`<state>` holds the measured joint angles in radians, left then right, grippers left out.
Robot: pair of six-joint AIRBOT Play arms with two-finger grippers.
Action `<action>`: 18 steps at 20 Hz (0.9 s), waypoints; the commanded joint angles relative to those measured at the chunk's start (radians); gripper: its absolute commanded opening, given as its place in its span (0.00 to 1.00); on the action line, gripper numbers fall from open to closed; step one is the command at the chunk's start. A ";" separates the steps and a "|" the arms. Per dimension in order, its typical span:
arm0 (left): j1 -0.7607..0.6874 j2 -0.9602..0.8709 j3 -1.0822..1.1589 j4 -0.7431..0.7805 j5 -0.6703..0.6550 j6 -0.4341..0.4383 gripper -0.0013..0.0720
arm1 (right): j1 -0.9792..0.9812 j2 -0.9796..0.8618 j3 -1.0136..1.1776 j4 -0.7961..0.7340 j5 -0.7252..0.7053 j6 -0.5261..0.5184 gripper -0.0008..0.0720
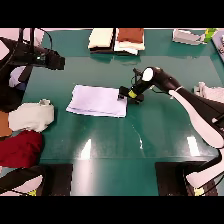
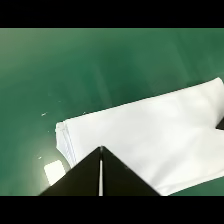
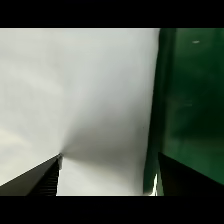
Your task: Fold the shirts.
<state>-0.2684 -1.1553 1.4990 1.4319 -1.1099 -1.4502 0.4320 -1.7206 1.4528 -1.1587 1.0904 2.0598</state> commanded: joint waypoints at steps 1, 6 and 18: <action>0.000 0.000 0.000 0.001 -0.026 0.019 0.05 | 0.027 -0.072 0.049 0.012 0.006 0.023 0.82; 0.000 0.001 0.000 0.000 -0.042 0.019 0.05 | 0.072 -0.105 0.117 -0.007 -0.077 -0.027 0.03; -0.200 0.000 0.000 0.001 -0.005 0.019 0.05 | -0.364 0.220 0.270 -0.414 0.284 -0.156 0.03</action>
<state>-0.4164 -1.1553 1.4990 1.4319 -1.1343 -1.4311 0.2146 -1.5818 1.7126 -1.4883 1.2793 1.9564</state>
